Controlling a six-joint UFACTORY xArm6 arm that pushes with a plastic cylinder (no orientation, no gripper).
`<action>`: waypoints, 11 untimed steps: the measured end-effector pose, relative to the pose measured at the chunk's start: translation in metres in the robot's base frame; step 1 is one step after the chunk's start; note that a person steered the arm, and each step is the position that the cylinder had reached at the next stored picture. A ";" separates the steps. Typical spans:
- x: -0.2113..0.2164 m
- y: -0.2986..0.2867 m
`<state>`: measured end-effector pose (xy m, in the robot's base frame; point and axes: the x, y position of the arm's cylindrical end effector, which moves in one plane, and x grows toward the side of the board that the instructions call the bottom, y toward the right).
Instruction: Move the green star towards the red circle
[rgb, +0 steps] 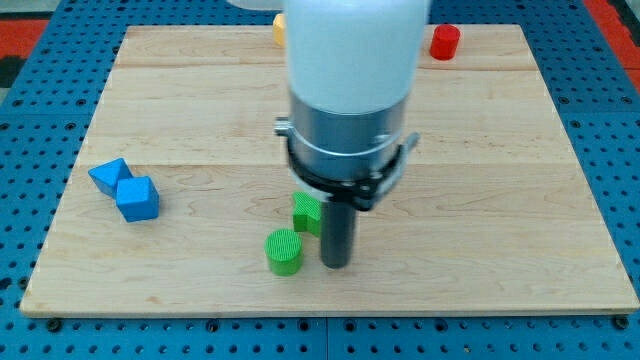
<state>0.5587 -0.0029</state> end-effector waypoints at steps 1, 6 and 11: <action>-0.042 -0.018; -0.153 -0.011; -0.201 0.015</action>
